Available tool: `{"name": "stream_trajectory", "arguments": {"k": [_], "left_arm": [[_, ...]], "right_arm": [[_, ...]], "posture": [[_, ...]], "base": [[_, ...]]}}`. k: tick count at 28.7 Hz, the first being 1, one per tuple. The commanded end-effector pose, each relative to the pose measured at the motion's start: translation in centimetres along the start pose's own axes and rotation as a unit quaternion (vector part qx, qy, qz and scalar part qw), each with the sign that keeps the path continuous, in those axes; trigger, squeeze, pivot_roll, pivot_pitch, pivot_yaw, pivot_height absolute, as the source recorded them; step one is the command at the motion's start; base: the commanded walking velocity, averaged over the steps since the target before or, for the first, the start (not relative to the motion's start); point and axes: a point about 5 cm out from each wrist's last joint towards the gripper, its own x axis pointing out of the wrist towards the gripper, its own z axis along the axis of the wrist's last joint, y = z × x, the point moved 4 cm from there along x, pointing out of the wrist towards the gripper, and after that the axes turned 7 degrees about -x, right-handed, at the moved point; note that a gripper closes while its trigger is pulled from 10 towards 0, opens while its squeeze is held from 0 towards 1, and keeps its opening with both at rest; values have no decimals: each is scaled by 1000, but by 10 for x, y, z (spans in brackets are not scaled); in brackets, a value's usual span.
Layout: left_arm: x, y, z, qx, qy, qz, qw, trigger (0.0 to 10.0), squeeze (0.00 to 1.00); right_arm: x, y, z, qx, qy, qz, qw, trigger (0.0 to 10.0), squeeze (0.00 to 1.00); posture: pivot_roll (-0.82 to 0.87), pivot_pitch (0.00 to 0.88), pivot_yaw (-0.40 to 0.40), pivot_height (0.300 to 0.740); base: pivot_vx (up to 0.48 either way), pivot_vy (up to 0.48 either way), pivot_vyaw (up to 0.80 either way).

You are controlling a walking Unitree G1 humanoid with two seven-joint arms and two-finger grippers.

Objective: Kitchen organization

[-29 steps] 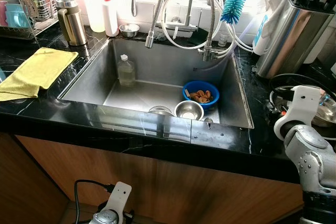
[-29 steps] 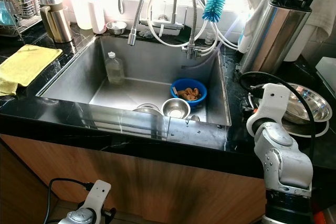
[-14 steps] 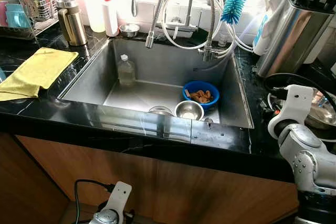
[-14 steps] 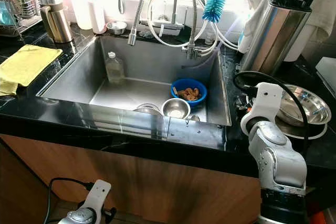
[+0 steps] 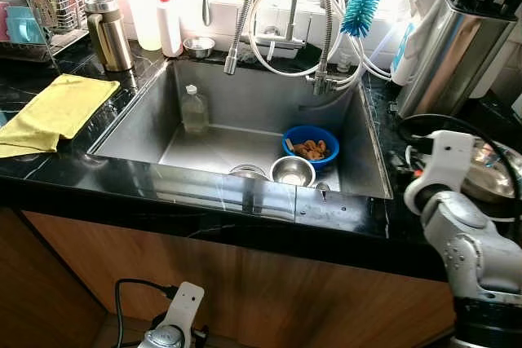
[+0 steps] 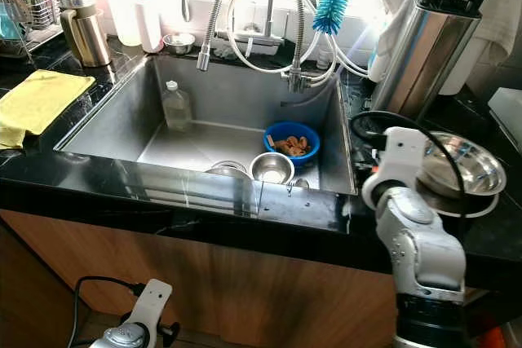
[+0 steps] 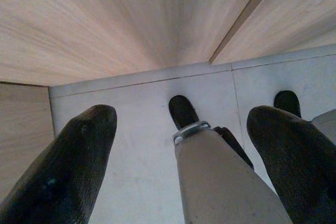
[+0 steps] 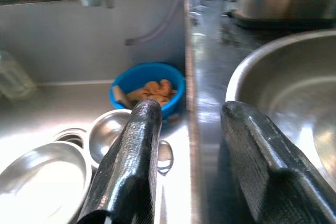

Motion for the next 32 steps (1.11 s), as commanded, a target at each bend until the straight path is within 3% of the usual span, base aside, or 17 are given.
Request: {"name": "stream_trajectory", "arguments": {"k": [1, 10, 11, 17, 23, 26, 28, 29, 30, 31, 32], "left_arm": [[0, 1, 0, -5, 3, 3, 1000, 10000, 0], [0, 2, -2, -5, 4, 4, 1000, 10000, 0], [0, 2, -2, -5, 5, 4, 1000, 10000, 0], [0, 0, -4, -3, 7, 3, 1000, 10000, 0], [0, -1, -5, -2, 8, 1, 1000, 10000, 0], [0, -1, -6, -2, 10, 1, 1000, 10000, 0], [-1, -1, -7, -2, 11, 1, 1000, 10000, 0], [-1, -1, -7, -1, 12, 0, 1000, 10000, 0], [-1, -1, -8, -1, 12, 0, 1000, 10000, 0], [-1, -1, -8, 0, 13, 0, 1000, 10000, 0], [-1, 0, -9, 0, 13, -1, 1000, 10000, 0]], "right_arm": [[-1, 6, 6, 0, -8, 11, 1000, 10000, 0], [-2, 0, 11, -4, -21, -7, 1000, 10000, 0], [-4, -8, 20, -6, -46, -32, 998, 10000, 0], [-15, -12, 53, 5, -124, -44, 991, 10000, 0], [-19, -14, 54, -6, -119, -51, 992, 10000, 0], [-27, -28, 46, -50, -88, -76, 992, 10000, 0], [-29, -31, 44, -52, -82, -79, 992, 10000, 0], [-33, -41, 38, -72, -62, -94, 991, 10000, 59], [-35, -45, 36, -82, -53, -99, 990, 10000, 255], [-37, -50, 33, -90, -47, -100, 990, 10000, 961], [-38, -52, 32, -89, -45, -101, 990, 10000, 1000]], "posture": [[61, 10, -86, 736], [58, 12, -85, 736], [58, 12, -85, 736], [48, 10, -80, 736], [51, 4, -82, 736], [42, 0, -82, 736], [42, 0, -82, 736], [37, 0, -82, 736], [36, 0, -82, 736], [35, 0, -82, 736], [32, 0, -82, 736]], "base": [[0, 0, 0], [0, 0, 0], [0, 0, 0], [0, 0, 0], [0, 0, 0], [0, 0, 0], [0, 0, 0], [0, 0, 0], [0, 0, 0], [0, 0, 0], [0, 0, 0]]}}
